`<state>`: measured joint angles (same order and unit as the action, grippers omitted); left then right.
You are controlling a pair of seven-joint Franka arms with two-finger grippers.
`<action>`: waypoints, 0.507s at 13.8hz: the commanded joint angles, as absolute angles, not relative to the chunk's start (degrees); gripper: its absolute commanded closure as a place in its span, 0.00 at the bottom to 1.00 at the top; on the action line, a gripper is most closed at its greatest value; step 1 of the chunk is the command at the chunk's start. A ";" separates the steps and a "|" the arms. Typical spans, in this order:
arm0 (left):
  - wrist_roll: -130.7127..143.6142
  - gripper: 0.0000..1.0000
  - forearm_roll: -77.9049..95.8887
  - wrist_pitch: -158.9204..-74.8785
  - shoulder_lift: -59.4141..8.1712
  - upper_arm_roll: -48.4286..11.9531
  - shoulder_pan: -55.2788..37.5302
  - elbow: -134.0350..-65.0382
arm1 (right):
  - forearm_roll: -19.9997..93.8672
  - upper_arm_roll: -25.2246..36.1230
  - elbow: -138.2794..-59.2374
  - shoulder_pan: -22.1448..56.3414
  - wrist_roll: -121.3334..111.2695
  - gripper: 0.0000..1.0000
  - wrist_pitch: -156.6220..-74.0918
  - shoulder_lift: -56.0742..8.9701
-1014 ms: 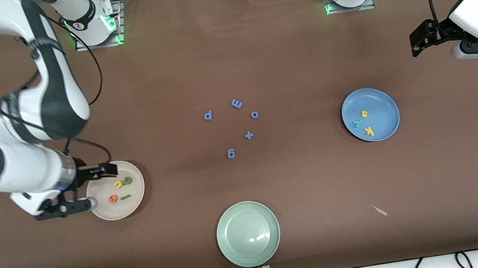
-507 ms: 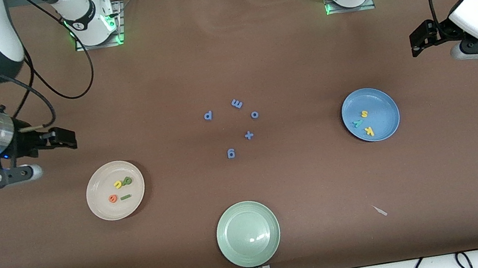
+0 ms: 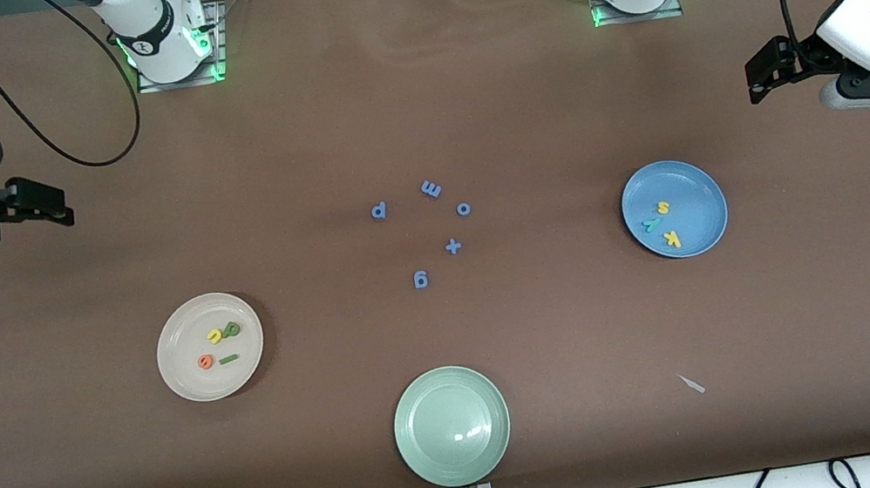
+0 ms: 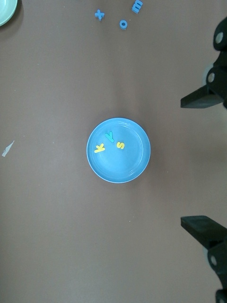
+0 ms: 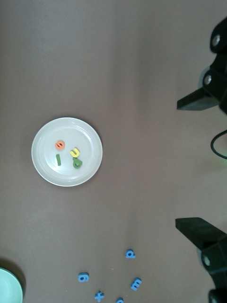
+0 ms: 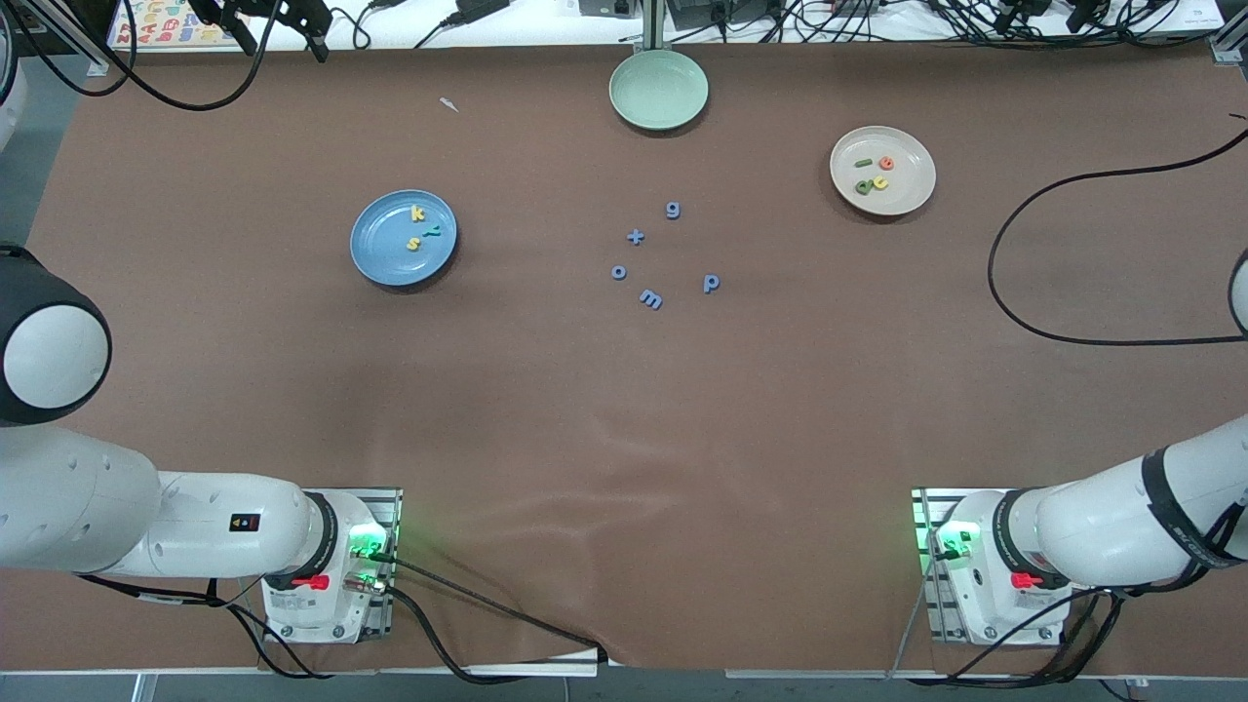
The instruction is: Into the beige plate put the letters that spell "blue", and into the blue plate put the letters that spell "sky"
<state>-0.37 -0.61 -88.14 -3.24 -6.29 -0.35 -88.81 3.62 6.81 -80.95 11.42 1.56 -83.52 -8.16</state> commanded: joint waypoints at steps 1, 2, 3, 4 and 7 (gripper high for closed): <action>-1.67 0.00 0.26 -86.84 -3.96 -6.33 -0.18 -87.10 | 0.98 4.75 -84.02 10.20 -0.25 0.00 -84.02 -5.71; -1.67 0.00 0.26 -86.84 -3.96 -6.33 0.00 -87.10 | 0.88 4.75 -84.02 10.20 -0.87 0.00 -83.94 -5.71; -1.67 0.00 0.26 -86.84 -3.96 -6.33 0.09 -87.10 | 0.88 5.01 -83.68 10.28 -1.14 0.00 -83.67 -5.80; -1.67 0.00 0.26 -86.84 -3.96 -6.33 0.09 -87.10 | 0.70 5.10 -83.32 10.28 -1.23 0.00 -83.58 -5.97; -1.67 0.00 0.26 -86.84 -3.96 -6.33 0.09 -87.10 | 0.97 4.92 -82.35 10.55 -1.06 0.00 -83.58 -6.15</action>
